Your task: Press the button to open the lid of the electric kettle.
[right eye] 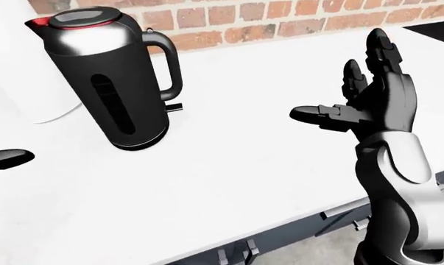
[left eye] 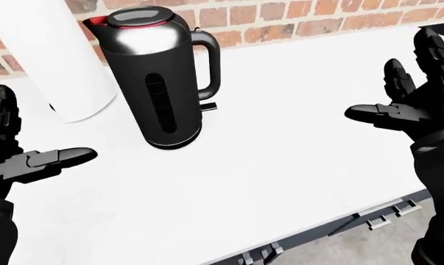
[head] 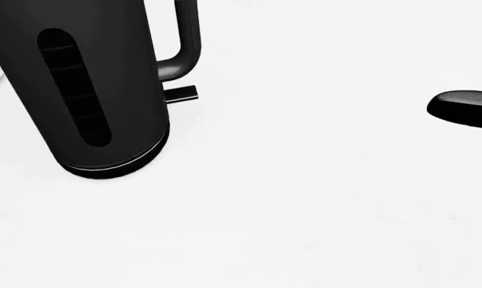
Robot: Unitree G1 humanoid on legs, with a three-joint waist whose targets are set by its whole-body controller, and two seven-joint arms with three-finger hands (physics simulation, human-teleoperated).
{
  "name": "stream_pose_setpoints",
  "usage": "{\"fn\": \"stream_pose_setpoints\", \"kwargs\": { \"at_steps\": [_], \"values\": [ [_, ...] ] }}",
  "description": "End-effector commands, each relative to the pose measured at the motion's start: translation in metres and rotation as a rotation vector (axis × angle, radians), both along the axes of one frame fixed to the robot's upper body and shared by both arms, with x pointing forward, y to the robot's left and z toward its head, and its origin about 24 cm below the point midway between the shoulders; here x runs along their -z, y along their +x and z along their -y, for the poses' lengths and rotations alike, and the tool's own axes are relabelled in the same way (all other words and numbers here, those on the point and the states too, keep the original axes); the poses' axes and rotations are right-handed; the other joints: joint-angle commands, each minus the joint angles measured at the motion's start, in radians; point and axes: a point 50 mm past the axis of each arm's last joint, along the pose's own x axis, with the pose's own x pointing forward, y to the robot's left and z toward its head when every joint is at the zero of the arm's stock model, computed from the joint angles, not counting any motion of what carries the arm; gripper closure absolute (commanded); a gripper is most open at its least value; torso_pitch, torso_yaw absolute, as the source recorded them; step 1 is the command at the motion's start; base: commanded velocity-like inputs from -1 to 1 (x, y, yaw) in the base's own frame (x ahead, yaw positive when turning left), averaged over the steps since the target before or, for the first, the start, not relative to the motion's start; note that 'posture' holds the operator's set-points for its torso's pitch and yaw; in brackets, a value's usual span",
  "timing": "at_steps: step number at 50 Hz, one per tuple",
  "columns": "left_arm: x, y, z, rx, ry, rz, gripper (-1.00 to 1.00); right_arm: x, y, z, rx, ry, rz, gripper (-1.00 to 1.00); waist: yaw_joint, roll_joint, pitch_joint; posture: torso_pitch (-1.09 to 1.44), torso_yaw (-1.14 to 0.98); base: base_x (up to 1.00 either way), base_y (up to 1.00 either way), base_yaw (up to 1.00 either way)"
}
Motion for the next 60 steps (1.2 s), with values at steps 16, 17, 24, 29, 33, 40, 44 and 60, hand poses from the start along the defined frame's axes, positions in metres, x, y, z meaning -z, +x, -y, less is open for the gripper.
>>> {"fn": "stream_pose_setpoints", "kwargs": {
  "at_steps": [16, 17, 24, 29, 33, 40, 44, 60],
  "values": [
    [-0.010, -0.004, -0.004, -0.037, -0.005, 0.045, -1.00, -0.017, -0.004, -0.001, 0.006, -0.008, 0.076, -1.00, -0.001, -0.002, -0.063, -0.09, 0.00, 0.00, 0.00, 0.00],
    [-0.010, -0.004, -0.004, -0.038, -0.007, 0.045, -1.00, -0.017, -0.004, -0.001, 0.005, -0.007, 0.074, -1.00, -0.001, -0.002, -0.068, -0.09, 0.00, 0.00, 0.00, 0.00],
    [-0.009, -0.004, -0.004, -0.036, -0.014, 0.044, -1.00, -0.009, 0.005, 0.001, 0.065, -0.041, 0.025, -1.00, -0.001, -0.002, -0.106, -0.15, 0.00, 0.00, 0.00, 0.00],
    [-0.009, -0.004, -0.004, -0.035, -0.016, 0.044, -1.00, -0.018, 0.004, -0.001, 0.071, -0.080, 0.144, -1.00, 0.000, 0.001, -0.136, -0.19, 0.00, 0.00, 0.00, 0.00],
    [-0.009, -0.004, -0.003, -0.031, -0.017, 0.043, -1.00, -0.014, 0.006, 0.004, 0.069, -0.094, 0.088, -1.00, -0.001, 0.005, -0.163, -0.23, 0.00, 0.00, 0.00, 0.00],
    [-0.009, -0.004, -0.003, -0.029, -0.019, 0.042, -1.00, -0.008, 0.003, -0.003, 0.007, -0.139, 0.068, -1.00, -0.001, 0.005, -0.220, -0.28, 0.00, 0.00, 0.00, 0.00],
    [-0.009, -0.004, -0.003, -0.027, -0.020, 0.043, -1.00, -0.006, 0.005, -0.003, 0.007, -0.152, 0.053, -1.00, -0.002, 0.008, -0.255, -0.32, 0.00, 0.00, 0.00, 0.00],
    [-0.011, -0.004, -0.003, -0.027, -0.011, 0.047, -1.00, 0.000, 0.005, -0.011, -0.032, -0.149, 0.017, -1.00, 0.003, 0.011, -0.345, -0.44, 0.00, 0.00, 0.00, 0.00]
  ]
}}
